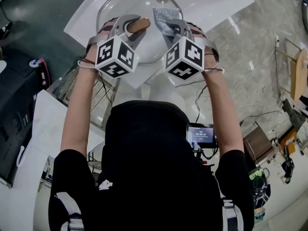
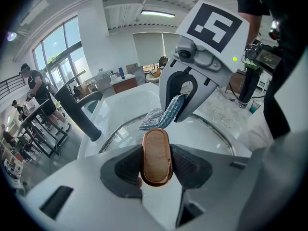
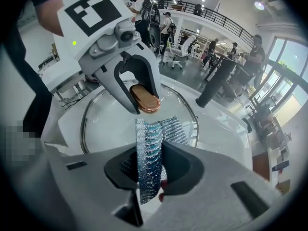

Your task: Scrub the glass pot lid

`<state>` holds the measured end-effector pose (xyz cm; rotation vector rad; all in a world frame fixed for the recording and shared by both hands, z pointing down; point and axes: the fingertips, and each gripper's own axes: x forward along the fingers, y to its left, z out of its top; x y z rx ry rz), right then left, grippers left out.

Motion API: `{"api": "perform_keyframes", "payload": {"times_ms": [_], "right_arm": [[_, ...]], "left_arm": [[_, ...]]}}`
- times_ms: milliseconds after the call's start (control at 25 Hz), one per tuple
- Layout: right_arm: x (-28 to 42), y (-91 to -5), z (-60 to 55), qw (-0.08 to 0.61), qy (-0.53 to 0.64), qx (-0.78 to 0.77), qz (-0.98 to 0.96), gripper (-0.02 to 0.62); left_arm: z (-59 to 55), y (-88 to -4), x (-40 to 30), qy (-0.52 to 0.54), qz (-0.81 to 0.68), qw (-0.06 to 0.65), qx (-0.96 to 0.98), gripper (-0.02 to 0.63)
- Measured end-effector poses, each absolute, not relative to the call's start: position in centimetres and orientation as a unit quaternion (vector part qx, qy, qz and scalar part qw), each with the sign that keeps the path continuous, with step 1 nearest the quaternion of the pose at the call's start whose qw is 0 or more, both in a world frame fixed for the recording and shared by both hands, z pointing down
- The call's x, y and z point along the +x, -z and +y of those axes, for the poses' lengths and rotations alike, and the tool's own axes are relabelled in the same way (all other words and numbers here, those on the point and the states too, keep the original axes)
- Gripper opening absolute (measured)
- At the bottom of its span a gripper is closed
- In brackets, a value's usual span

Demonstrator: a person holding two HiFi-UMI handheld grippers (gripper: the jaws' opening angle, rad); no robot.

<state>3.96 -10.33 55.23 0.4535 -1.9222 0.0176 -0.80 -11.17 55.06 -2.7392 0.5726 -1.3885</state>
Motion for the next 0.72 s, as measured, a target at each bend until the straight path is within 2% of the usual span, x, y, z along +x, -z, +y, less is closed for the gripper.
{"api": "perform_keyframes", "payload": {"times_ms": [720], "right_arm": [[3.6, -55.1, -5.4, 0.541, -0.033, 0.18, -0.821, 0.074]], "left_arm": [[-11.3, -55.1, -0.8, 0.443, 0.184, 0.002, -0.878, 0.169]]}}
